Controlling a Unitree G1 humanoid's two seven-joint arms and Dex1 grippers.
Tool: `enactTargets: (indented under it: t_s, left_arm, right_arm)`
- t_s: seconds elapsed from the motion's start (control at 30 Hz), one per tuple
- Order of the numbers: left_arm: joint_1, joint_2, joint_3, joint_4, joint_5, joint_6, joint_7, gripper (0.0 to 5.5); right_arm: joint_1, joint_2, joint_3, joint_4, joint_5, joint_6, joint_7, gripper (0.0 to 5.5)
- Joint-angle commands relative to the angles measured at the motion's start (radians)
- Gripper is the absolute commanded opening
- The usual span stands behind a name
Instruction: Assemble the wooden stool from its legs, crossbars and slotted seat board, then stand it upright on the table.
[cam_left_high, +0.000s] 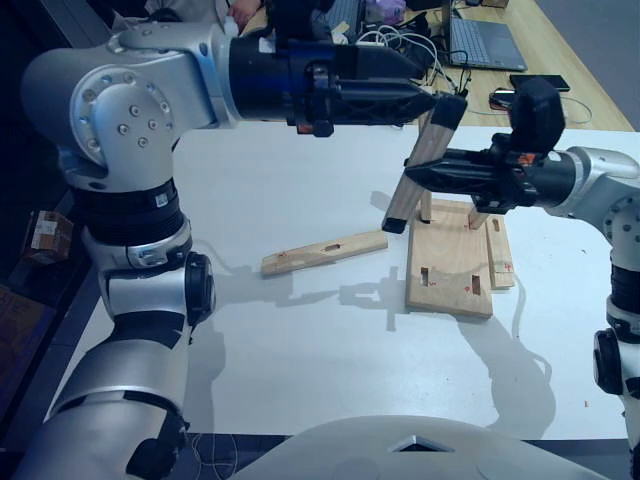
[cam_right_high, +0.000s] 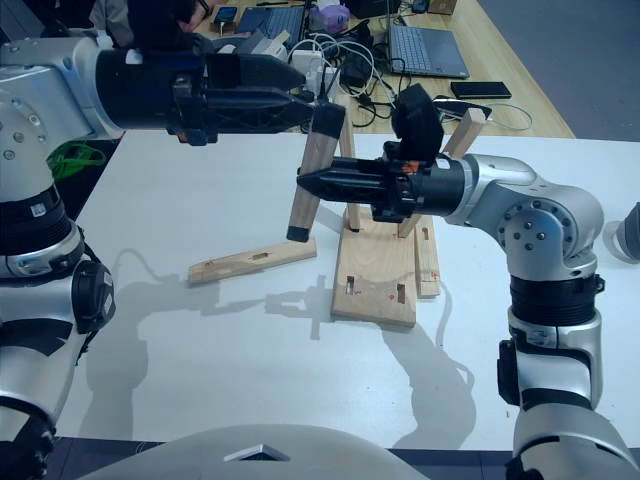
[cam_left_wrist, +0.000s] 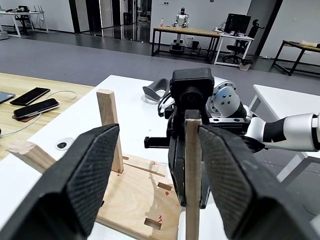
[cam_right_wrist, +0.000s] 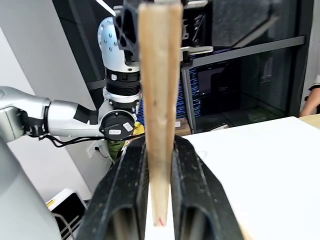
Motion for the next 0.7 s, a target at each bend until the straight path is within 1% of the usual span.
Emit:
enactTargets:
  t_s: [0.03,0.37,0.5,0.7]
  left_arm:
    - [-0.005,-0.017,-0.013,-0.016,-0.071,0.037,0.004,2.91]
    - [0.022,0.002,-0.037,-0.045,-0.141,0.037,0.034,2.91]
    - [0.064,0.034,-0.109,-0.105,-0.125,-0.001,0.017,2.91]
    - [0.087,0.053,-0.145,-0.102,-0.110,-0.056,0.008,1.96]
  right_arm:
    - [-0.056,0.027,0.025,0.006,-0.033,0.001,0.025,0.38]
    - [-0.081,0.020,0.025,0.017,-0.071,0.010,0.071,0.38]
    - [-0.086,0.024,0.050,0.004,-0.101,0.002,0.090,0.38]
    - [-0.105,0.021,0.101,-0.002,-0.168,-0.029,0.142,0.38]
